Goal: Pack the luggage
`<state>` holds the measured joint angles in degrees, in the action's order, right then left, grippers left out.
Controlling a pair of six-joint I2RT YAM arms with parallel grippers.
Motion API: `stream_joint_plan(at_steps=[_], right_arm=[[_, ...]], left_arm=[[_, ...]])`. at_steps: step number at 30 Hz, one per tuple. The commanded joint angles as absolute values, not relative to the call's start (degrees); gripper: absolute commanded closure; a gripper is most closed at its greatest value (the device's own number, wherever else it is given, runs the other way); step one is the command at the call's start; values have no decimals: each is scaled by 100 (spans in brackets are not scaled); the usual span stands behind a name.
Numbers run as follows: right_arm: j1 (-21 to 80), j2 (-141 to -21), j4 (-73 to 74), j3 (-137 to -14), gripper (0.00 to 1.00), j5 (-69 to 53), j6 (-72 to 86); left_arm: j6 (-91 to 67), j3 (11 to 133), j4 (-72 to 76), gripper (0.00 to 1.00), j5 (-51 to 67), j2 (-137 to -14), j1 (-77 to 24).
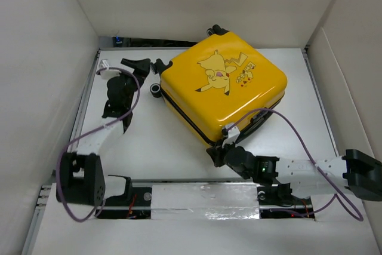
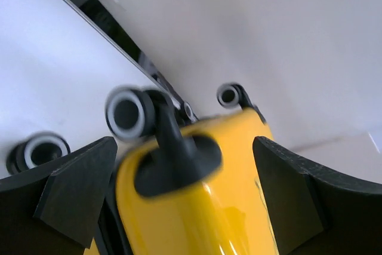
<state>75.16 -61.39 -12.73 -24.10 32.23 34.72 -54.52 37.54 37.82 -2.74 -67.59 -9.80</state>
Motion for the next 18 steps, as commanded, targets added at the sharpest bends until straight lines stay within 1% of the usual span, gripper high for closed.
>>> stream_joint_plan(at_steps=[1, 3, 6, 10, 14, 18], right_arm=[[7523, -6021, -1784, -2294, 100, 2857, 3437], [7523, -5994, -1846, -2259, 100, 2830, 3410], [7523, -5968, -1828, -2250, 100, 2813, 3393], [7523, -5950, -1846, -2189, 100, 2795, 3428], [7523, -5924, -1828, -2153, 100, 2821, 3463], [7523, -5906, -1802, -2180, 100, 2839, 3454]], left_arm=[[-5714, 4577, 3753, 1, 316, -7627, -650], [-5617, 5260, 3297, 1, 561, -8286, -493], [-5467, 5764, 3067, 1, 886, -8946, -492], [-5467, 6064, 3313, 1, 1256, -9456, -492], [-5625, 6117, 3953, 1, 1731, -9886, -545], [-5896, 6205, 4218, 1, 1819, -10133, -598]])
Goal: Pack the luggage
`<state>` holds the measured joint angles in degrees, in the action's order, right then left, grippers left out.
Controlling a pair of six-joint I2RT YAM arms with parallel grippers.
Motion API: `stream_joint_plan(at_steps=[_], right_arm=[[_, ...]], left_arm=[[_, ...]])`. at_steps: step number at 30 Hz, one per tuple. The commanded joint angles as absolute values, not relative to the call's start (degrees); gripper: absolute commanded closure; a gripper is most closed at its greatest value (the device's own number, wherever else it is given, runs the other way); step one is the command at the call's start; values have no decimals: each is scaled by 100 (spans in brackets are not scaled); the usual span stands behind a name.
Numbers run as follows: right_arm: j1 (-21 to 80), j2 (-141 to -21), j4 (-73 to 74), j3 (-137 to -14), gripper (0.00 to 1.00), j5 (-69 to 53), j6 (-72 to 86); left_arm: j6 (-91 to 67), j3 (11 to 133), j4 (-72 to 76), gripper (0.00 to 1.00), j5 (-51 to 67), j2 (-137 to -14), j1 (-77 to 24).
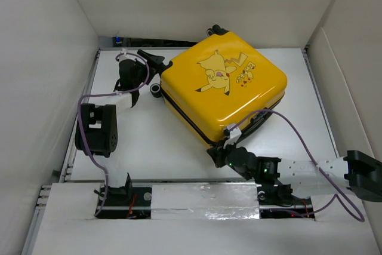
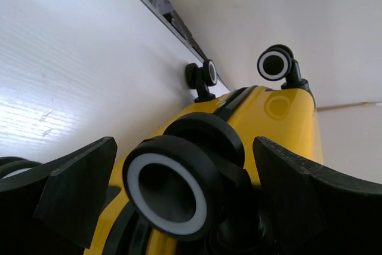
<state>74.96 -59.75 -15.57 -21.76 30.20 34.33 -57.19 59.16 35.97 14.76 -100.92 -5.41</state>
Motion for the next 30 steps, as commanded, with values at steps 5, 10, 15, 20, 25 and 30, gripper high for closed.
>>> stream_joint_plan(at_steps=[5, 10, 15, 20, 25, 30], right_arm=[[7523, -5959, -1810, -2188, 100, 2848, 3489], [7471, -5950, -1819, -2206, 100, 2874, 3498], [7181, -5749, -1828, -2162, 100, 2725, 3358], [6540, -5099, -1522, -2153, 100, 2365, 3007], [5523, -4588, -1161, -2478, 100, 1979, 2391], [4589, -4930, -1327, -2873, 100, 1108, 1943]], left_arm=[[-6345, 6214, 4929, 3, 1828, -10405, -721], [-6986, 6127, 6053, 50, 1968, -10740, -721], [-7085, 6030, 6943, 100, 2127, -10899, -721], [-6777, 4872, 7925, 100, 1987, -10259, -721], [-6137, 2845, 8384, 100, 1600, -9257, -1010], [-5863, 1487, 8491, 100, 1407, -8088, -1571]])
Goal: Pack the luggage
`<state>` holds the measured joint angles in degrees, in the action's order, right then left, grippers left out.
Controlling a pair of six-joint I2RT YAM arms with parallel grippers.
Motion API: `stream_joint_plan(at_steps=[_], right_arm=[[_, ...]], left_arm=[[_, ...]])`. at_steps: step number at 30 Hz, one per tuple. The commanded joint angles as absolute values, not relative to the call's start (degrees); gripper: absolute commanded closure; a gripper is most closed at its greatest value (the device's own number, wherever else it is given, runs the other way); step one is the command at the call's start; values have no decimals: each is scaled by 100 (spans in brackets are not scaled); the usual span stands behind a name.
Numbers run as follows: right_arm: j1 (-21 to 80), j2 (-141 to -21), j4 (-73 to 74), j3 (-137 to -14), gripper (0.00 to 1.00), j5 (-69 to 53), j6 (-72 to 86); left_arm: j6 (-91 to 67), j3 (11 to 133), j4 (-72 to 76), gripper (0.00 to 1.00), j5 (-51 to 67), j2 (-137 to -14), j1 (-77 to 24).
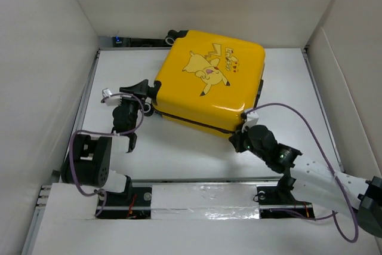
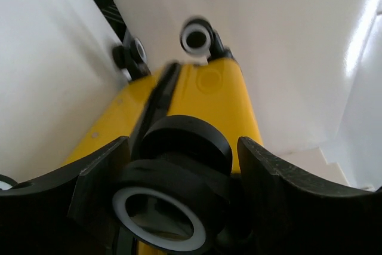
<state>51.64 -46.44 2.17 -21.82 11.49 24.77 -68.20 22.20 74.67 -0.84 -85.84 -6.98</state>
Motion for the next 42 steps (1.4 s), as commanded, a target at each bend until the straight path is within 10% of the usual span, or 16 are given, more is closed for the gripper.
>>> stream_joint_plan(at_steps=[1, 14, 26, 42], right_arm=[[4483, -5026, -1362, -2996, 100, 1029, 1890], [6915, -7382, -2805, -3304, 100, 1445, 2232], [5978, -5055, -1397, -2725, 100, 1761, 2048], [5256, -4298, -995, -2619, 100, 220, 2057]], left_arm=[[-5828, 1294, 8342, 100, 1380, -7903, -1695], [-5054, 1968, 5776, 100, 237, -5845, -4245], [-4729, 1213, 4605, 100, -545, -5001, -3464], [-5036, 1072, 6643, 100, 226, -7970, -2672]])
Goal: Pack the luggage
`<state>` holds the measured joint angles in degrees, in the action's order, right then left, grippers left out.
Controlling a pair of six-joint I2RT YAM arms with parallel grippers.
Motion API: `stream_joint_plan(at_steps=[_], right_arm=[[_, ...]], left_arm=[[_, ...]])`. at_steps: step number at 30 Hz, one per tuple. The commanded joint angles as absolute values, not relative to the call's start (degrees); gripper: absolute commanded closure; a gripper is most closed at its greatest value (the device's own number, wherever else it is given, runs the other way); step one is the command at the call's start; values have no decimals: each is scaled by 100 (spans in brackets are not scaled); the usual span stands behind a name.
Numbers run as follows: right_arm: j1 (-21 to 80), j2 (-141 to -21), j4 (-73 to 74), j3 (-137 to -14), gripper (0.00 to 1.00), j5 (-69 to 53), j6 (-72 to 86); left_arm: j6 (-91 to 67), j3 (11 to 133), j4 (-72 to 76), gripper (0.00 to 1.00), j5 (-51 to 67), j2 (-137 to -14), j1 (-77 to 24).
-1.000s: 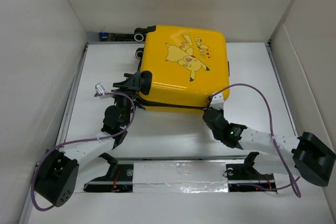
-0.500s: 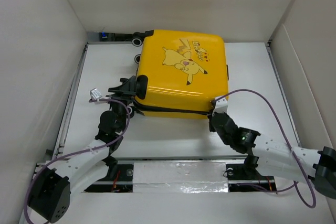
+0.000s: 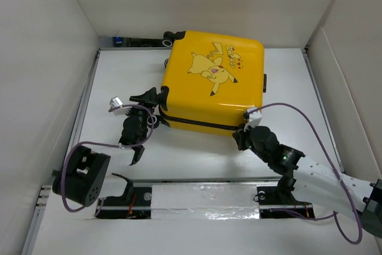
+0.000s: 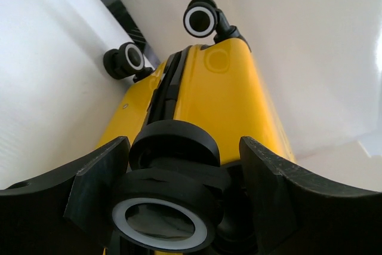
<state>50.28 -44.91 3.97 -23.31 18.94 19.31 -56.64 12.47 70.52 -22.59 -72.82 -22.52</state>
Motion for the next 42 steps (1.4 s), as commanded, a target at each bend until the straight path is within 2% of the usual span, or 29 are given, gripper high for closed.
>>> stream_joint_plan(at_steps=[1, 5, 8, 11, 16, 21, 24, 27, 32, 33, 34, 35, 36, 38, 39, 42], right_arm=[[5256, -4272, -984, -2610, 100, 194, 2057], [5256, -3850, -870, -2435, 100, 404, 2057], [5124, -4103, -1263, -2478, 100, 126, 2092], [5299, -5270, -1966, -2618, 100, -114, 2048], [5545, -7518, -2584, -3855, 100, -509, 1469], [5722, -8305, -2741, -4517, 100, -825, 1169], [5722, -8770, -2794, -4860, 100, -975, 994], [5660, -8833, -3686, -4536, 100, -1221, 1273], [5774, -8035, -3314, -3921, 100, -739, 1310], [5774, -7824, -3209, -3746, 100, -469, 1318], [5774, -7422, -3191, -3379, 100, -370, 1423], [5687, -7253, -3190, -3201, 100, -308, 1467], [5634, -7112, -3217, -3060, 100, -325, 1494], [5573, -6813, -3199, -2778, 100, -351, 1547], [5572, -6751, -3191, -2716, 100, -395, 1556], [5572, -6610, -3068, -2646, 100, -492, 1564]], left_arm=[[-5088, 1055, 6836, 100, 255, -8128, -2672], [-5212, 1072, 7661, 100, 483, -8805, -2672], [-5300, 1072, 7831, 100, 554, -8833, -2934], [-5326, 1046, 7743, 100, 492, -8658, -3329], [-5423, 862, 7699, 100, 624, -8315, -3752], [-5405, 712, 7191, 100, 633, -7542, -4314], [-5449, 782, 6576, 100, 223, -7024, -5164], [-5485, 765, 5862, 100, -455, -6680, -5694], [-5493, 843, 5775, 100, -536, -6522, -5959], [-5389, 913, 5740, 96, -493, -6513, -5959], [-5214, 1045, 5496, 82, -562, -6478, -5959], [-4916, 1437, 4597, 42, -771, -6286, -5959], [-4774, 1615, 4196, 29, -1226, -6154, -5959], [-4449, 2045, 3258, 12, -1589, -5716, -5732], [-4404, 2126, 3113, 7, -1826, -5548, -5591], [-4394, 2407, 2655, 1, -1803, -5116, -4679]])
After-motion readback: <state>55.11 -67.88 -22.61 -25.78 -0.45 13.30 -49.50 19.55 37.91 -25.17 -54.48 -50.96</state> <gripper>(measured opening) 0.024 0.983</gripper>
